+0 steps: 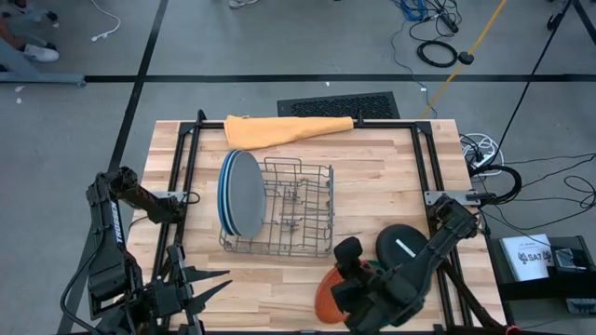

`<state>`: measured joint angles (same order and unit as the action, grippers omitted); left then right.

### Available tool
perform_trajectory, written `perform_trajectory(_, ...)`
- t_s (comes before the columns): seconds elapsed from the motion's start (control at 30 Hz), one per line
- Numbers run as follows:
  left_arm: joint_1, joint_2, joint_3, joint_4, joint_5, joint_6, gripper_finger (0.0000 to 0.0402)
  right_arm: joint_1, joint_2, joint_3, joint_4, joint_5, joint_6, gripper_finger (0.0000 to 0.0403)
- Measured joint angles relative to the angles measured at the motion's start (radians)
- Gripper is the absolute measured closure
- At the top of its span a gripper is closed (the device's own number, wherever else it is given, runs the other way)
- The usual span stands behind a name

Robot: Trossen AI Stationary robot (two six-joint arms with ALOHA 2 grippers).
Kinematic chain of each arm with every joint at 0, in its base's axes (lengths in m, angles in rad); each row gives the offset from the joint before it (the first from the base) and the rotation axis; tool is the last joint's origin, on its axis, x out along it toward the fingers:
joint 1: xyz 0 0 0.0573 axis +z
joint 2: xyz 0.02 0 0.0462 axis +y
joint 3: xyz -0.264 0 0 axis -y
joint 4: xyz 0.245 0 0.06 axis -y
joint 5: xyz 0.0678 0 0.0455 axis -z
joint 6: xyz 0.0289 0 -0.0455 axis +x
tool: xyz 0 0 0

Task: Sort dishes
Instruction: Put the orange plate in the dish rack

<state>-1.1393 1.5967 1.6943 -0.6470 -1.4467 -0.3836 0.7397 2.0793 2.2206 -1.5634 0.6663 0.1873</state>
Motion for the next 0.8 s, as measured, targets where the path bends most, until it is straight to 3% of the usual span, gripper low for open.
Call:
perform_trajectory(0.17, 0.000, 0.000, 0.000, 0.000, 0.000, 0.000, 0.0322, 0.031, 0.000, 0.125, 0.134, 0.165, -0.159, 0.0403)
perform_trajectory(0.37, 0.000, 0.000, 0.000, 0.000, 0.000, 0.004, 0.0322, 0.006, -0.028, 0.129, 0.636, 0.338, -0.668, 0.0403)
perform_trajectory(0.5, 0.000, 0.000, 0.000, 0.000, 0.000, 0.005, 0.0322, -0.064, -0.029, 0.129, 0.885, 0.357, -0.952, 0.0403)
perform_trajectory(0.7, -0.019, 0.000, 0.000, 0.041, 0.001, 0.081, 0.0322, -0.246, -0.028, 0.129, 0.853, 0.344, -0.984, 0.0403)
perform_trajectory(0.8, -0.047, 0.000, 0.000, 0.116, 0.001, 0.184, 0.0322, -0.336, -0.028, 0.129, 0.811, 0.255, -0.962, 0.0403)
